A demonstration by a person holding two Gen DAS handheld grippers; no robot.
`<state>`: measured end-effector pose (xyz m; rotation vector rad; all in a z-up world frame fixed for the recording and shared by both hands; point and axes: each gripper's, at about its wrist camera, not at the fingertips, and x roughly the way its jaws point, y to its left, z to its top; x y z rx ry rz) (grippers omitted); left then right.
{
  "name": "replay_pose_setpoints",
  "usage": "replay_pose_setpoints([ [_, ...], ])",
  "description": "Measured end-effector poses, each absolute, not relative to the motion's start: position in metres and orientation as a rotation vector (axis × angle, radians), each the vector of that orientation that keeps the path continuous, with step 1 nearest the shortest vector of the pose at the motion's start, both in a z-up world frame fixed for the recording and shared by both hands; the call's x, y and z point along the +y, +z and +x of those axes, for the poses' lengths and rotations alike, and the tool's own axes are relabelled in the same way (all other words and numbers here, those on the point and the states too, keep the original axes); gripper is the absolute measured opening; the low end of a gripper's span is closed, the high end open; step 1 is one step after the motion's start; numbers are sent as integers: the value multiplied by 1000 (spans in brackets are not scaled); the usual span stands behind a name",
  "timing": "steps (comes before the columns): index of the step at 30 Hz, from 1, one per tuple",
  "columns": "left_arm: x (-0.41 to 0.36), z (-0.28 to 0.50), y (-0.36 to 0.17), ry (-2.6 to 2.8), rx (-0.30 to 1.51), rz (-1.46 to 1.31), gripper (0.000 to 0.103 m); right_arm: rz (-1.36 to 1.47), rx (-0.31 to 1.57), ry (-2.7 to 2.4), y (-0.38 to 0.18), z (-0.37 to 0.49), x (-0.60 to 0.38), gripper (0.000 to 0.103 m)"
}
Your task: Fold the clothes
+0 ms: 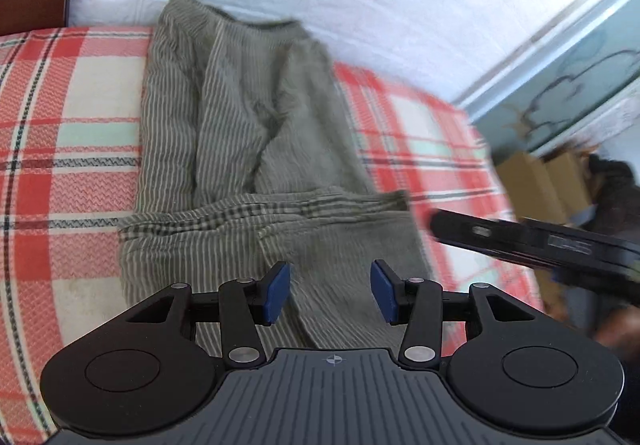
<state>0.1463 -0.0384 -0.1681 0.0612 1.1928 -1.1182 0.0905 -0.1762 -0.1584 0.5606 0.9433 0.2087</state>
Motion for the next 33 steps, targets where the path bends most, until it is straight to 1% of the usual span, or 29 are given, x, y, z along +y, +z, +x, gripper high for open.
replay_pose_setpoints([
  [8,-71,154,-211,-1082,1241,128,59,566,987,180,-172,71,-175,41],
  [10,-69,157,-205,-1079,1257,110,59,556,995,190,-173,69,-172,41],
  [12,-55,160,-187,-1087,1230,59,60,533,993,196,-170,68,-172,41],
  [14,-32,164,-168,-1068,1162,26,70,517,984,197,-167,68,-174,43],
  [15,-18,168,-163,-1026,1128,30,77,514,982,193,-167,68,-176,43],
  [16,-5,172,-162,-974,1103,44,80,511,983,188,-167,68,-178,43],
  [17,5,177,-165,-928,1094,65,80,509,986,184,-168,69,-179,44],
  [19,20,191,-180,-854,1134,81,78,503,1000,176,-171,73,-182,60],
  [21,31,203,-196,-798,1182,76,76,505,1017,176,-178,80,-183,60],
  [24,28,217,-212,-853,1268,-14,75,543,1073,174,-194,94,-188,60],
  [30,3,227,-230,-933,1303,-33,76,595,1177,237,-221,111,-192,60],
  [33,-6,234,-234,-958,1304,-41,76,658,1176,243,-230,116,-197,62],
])
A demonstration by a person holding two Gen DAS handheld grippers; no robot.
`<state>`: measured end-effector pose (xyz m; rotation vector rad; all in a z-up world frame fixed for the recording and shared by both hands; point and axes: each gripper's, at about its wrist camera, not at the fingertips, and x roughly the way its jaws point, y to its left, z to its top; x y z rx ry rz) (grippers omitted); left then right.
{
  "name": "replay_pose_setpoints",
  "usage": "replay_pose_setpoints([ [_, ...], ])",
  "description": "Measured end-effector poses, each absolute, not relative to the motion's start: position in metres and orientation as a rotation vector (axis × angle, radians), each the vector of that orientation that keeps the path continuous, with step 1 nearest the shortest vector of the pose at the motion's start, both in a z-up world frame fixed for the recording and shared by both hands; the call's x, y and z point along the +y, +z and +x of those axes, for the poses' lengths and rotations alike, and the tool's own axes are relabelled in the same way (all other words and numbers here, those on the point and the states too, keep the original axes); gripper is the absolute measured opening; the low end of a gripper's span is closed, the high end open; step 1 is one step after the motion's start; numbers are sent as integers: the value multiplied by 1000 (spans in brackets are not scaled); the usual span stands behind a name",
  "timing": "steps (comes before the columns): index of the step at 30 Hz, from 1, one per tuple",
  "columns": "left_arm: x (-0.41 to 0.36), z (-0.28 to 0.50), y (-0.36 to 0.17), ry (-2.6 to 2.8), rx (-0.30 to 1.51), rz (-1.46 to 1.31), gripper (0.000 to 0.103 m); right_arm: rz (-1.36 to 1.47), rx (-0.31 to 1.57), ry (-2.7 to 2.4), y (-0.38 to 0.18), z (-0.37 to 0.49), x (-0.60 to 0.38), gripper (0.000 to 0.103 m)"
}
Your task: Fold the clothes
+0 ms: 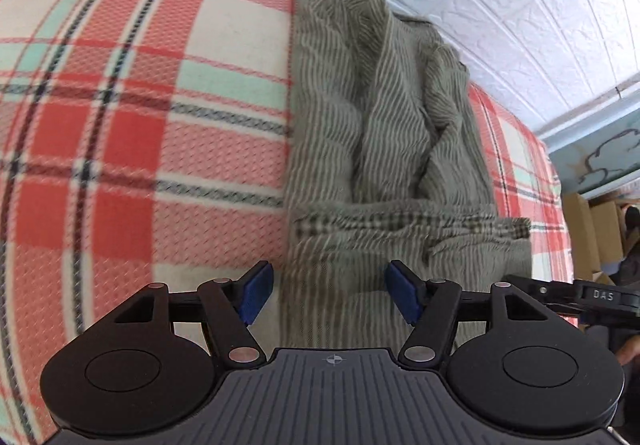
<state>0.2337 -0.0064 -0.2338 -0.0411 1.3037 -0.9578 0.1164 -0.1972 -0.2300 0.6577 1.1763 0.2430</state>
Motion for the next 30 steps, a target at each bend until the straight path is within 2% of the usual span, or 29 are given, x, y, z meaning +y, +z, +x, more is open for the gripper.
replay_pose_setpoints([
  [2,-12,235,-235,-957,1301,-48,74,704,1161,253,-234,120,-200,62],
  [3,-14,235,-234,-950,1296,-51,67,722,1157,259,-236,123,-201,62],
  [4,-15,234,-234,-943,1298,-55,33,735,1153,264,-237,126,-202,59],
  [5,-14,235,-235,-941,1317,-73,28,736,1155,273,-237,128,-201,55],
  [7,-15,234,-233,-932,1312,-83,12,738,1179,312,-238,133,-202,17],
  [10,-11,230,-221,-947,1275,-83,7,791,1137,386,-229,131,-210,12],
  [15,-9,233,-229,-929,1300,-107,7,860,1117,383,-235,128,-227,12],
  [17,-17,234,-235,-915,1302,-87,10,859,1148,351,-245,132,-226,12],
  [18,-21,234,-236,-909,1298,-78,17,849,1155,340,-247,134,-224,13],
  [20,-21,237,-234,-893,1307,-85,42,850,1164,322,-250,136,-223,18],
  [21,-21,238,-233,-885,1311,-88,49,851,1164,315,-249,136,-223,21],
  [23,-11,238,-223,-868,1290,-90,54,841,1155,306,-241,132,-226,36],
  [24,-5,238,-218,-860,1280,-91,58,837,1146,302,-237,128,-228,47],
  [25,3,239,-211,-856,1267,-96,62,836,1131,300,-232,123,-231,53],
  [30,43,222,-202,-933,1292,-57,63,809,1121,328,-215,93,-240,57],
])
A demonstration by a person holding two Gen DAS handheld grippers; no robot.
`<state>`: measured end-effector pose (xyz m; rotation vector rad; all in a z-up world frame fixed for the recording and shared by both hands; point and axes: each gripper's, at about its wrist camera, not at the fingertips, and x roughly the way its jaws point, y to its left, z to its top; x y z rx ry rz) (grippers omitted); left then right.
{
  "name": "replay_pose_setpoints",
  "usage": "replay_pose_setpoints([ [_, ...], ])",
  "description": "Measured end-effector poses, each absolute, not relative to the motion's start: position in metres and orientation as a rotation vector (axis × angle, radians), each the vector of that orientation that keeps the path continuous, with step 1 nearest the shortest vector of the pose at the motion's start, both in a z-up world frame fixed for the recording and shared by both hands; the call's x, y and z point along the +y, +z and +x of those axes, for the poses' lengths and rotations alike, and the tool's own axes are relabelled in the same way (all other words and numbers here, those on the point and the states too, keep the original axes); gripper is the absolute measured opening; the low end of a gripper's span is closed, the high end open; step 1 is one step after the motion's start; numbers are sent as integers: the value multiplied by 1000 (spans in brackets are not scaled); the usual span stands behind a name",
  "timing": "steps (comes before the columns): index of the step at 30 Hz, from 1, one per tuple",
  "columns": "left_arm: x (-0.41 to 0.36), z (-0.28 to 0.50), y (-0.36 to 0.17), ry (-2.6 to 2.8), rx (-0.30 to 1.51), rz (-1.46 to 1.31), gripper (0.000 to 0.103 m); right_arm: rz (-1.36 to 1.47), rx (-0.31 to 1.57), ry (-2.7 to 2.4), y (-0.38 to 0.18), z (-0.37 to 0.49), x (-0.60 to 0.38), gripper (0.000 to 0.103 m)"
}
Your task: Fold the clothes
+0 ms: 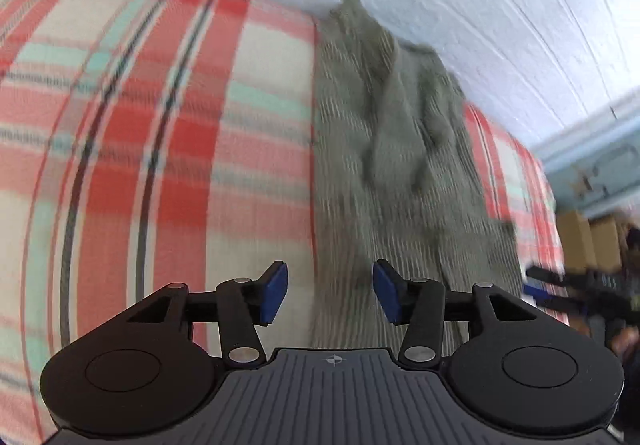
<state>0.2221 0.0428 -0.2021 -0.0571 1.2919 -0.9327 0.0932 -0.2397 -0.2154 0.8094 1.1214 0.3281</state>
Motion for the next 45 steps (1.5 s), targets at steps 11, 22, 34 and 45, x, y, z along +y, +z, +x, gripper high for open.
replay_pose_setpoints([
  [11,37,192,-239,-994,1381,-35,64,704,1236,357,-233,64,-224,58],
  [22,41,188,-247,-1018,1435,-122,62,852,1212,350,-247,57,-230,48],
  [34,47,178,-226,-1008,1427,-101,8,880,1224,443,-222,52,-226,11],
  [45,107,91,-240,-1023,1575,-53,8,900,1388,461,-233,-33,-233,11],
])
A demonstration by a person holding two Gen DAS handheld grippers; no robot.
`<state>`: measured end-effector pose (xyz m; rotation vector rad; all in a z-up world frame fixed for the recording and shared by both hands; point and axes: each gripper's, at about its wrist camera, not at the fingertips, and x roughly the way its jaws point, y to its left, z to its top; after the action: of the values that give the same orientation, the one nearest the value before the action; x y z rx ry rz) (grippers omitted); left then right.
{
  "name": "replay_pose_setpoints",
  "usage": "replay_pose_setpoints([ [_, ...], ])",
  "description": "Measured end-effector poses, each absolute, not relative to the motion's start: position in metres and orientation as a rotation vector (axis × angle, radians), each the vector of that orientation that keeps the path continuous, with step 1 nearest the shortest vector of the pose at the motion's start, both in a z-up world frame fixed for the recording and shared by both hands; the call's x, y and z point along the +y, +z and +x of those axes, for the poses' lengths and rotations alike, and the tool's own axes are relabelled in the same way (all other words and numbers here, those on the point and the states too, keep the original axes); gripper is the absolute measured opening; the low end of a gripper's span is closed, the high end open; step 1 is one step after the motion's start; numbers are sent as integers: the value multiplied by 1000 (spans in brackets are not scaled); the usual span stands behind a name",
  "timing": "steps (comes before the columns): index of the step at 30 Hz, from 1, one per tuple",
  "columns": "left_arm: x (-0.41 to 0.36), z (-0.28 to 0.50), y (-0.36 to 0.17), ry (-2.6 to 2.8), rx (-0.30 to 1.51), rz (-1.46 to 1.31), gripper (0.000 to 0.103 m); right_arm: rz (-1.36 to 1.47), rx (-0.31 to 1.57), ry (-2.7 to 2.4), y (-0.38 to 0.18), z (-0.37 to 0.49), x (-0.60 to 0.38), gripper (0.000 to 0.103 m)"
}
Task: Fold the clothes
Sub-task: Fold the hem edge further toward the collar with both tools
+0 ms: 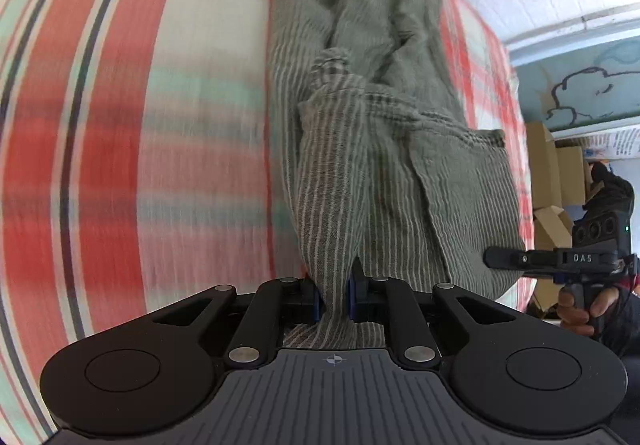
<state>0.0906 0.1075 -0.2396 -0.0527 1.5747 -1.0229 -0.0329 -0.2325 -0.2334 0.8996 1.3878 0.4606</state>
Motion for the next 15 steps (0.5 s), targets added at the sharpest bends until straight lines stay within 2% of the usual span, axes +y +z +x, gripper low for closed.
replay_pose_setpoints([
  [3,116,74,-251,-993,1606,-55,9,939,1423,416,-250,-59,-236,12],
  [4,117,73,-254,-987,1601,-59,14,949,1424,395,-255,-64,-237,13],
  [5,113,74,-254,-987,1596,-47,18,951,1415,371,-258,-65,-239,15],
  [6,110,76,-254,-986,1590,-36,21,938,1406,360,-259,-64,-240,23],
  [7,107,78,-253,-986,1584,-23,38,901,1396,370,-254,-60,-239,25],
  [8,105,78,-247,-996,1558,7,42,864,1386,380,-250,-57,-238,25],
  [11,105,82,-217,-1016,1431,85,42,772,1314,391,-231,-46,-244,39],
  [15,98,87,-185,-1019,1252,178,49,699,1177,395,-210,-27,-260,42],
])
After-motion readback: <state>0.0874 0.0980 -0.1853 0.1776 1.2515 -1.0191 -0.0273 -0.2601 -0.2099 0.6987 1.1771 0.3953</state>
